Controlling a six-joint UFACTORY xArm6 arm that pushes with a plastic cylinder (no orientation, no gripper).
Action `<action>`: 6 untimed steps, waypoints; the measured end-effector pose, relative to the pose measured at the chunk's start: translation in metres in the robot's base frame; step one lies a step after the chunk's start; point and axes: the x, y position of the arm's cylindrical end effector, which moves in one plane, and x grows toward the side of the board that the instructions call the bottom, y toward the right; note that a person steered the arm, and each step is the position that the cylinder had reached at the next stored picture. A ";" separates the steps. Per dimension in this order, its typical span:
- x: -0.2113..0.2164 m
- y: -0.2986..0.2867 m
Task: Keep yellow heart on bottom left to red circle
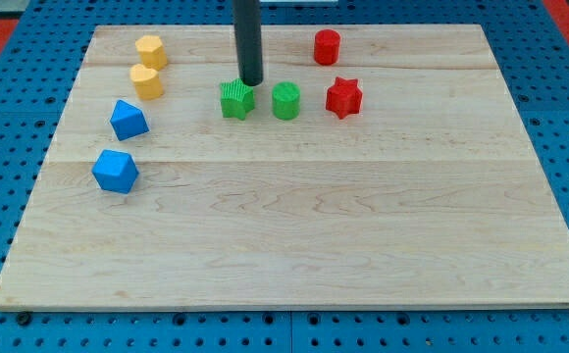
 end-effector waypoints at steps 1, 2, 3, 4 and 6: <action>0.006 -0.042; 0.037 -0.069; 0.054 -0.120; 0.045 -0.185; 0.000 -0.109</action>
